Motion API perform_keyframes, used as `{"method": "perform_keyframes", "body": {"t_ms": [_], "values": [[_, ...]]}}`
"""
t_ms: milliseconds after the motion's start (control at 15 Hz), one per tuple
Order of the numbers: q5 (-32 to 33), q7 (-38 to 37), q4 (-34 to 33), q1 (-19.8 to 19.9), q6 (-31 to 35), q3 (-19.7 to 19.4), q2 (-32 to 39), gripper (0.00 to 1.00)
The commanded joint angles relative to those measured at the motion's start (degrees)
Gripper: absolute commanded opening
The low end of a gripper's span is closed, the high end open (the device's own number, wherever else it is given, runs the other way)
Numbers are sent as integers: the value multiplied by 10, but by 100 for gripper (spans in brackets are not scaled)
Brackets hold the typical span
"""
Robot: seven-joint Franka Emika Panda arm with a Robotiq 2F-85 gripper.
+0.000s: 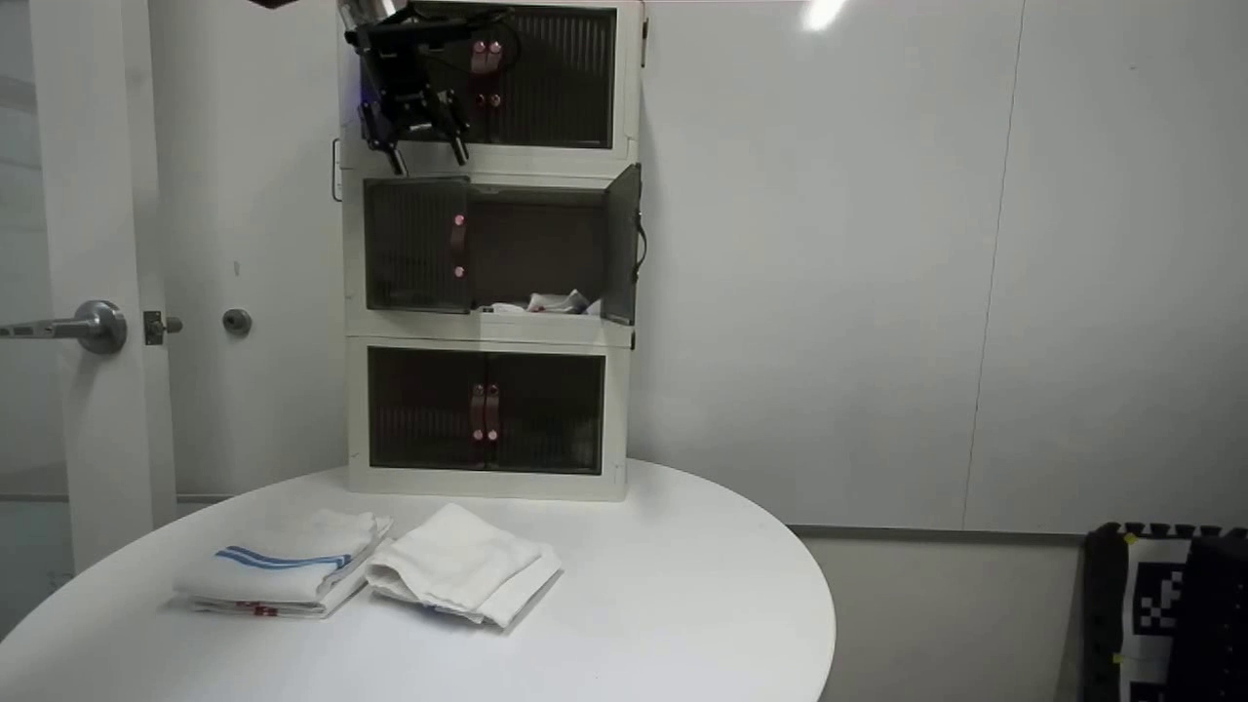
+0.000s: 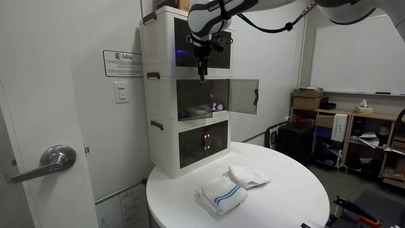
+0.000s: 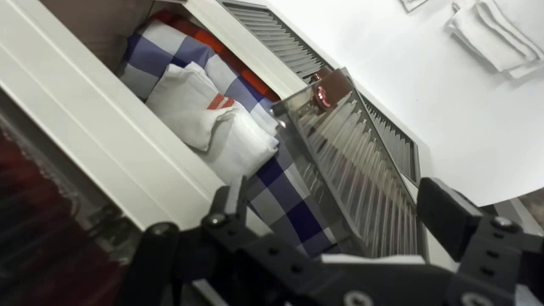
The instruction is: Open the left door of the middle shelf
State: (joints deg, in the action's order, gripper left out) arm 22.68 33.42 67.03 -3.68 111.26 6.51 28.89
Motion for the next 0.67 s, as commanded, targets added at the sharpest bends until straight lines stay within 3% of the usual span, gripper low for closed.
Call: {"method": "perform_keyframes", "body": {"t_ms": [0, 600], "values": [[-13, 72, -40, 11, 12, 13, 29, 100], [-76, 187, -16, 31, -28, 47, 29, 100]]}}
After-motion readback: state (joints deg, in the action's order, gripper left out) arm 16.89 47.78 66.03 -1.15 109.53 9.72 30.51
